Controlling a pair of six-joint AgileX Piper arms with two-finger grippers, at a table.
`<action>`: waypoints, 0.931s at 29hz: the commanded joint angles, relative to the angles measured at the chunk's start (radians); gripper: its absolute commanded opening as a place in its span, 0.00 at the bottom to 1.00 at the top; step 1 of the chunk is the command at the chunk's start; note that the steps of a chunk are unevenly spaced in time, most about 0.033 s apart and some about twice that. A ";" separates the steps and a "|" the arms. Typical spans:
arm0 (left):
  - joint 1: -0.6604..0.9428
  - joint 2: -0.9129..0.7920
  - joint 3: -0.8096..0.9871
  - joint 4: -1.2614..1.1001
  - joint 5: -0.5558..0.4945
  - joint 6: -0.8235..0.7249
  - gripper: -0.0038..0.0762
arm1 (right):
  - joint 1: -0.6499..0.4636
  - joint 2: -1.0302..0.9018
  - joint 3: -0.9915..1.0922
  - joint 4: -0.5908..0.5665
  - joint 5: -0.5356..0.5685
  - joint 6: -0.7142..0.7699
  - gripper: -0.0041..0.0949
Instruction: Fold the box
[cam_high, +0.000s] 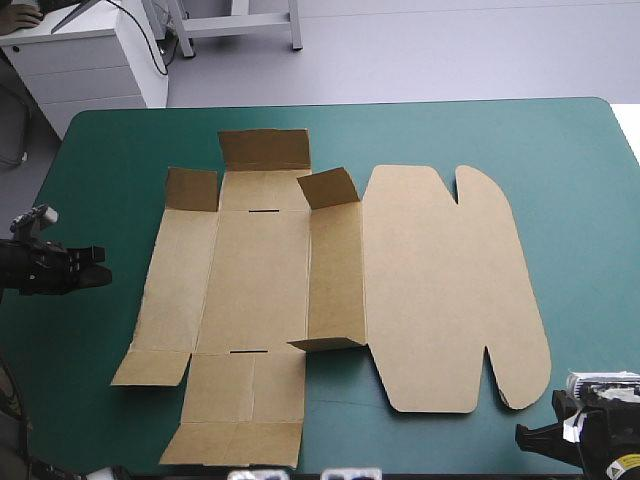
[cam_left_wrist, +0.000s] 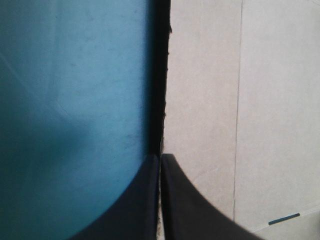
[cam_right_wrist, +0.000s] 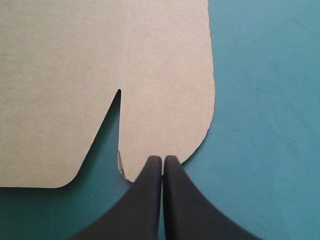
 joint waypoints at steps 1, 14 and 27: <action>0.003 0.001 0.013 -0.048 0.090 0.062 0.04 | -0.001 0.014 -0.026 -0.008 -0.062 -0.006 0.04; 0.001 0.070 0.087 -0.065 0.078 0.130 0.24 | -0.001 0.014 -0.026 -0.042 -0.066 0.000 0.04; -0.034 0.070 0.087 -0.071 0.089 0.109 0.59 | -0.001 0.014 -0.026 -0.044 -0.066 0.000 0.04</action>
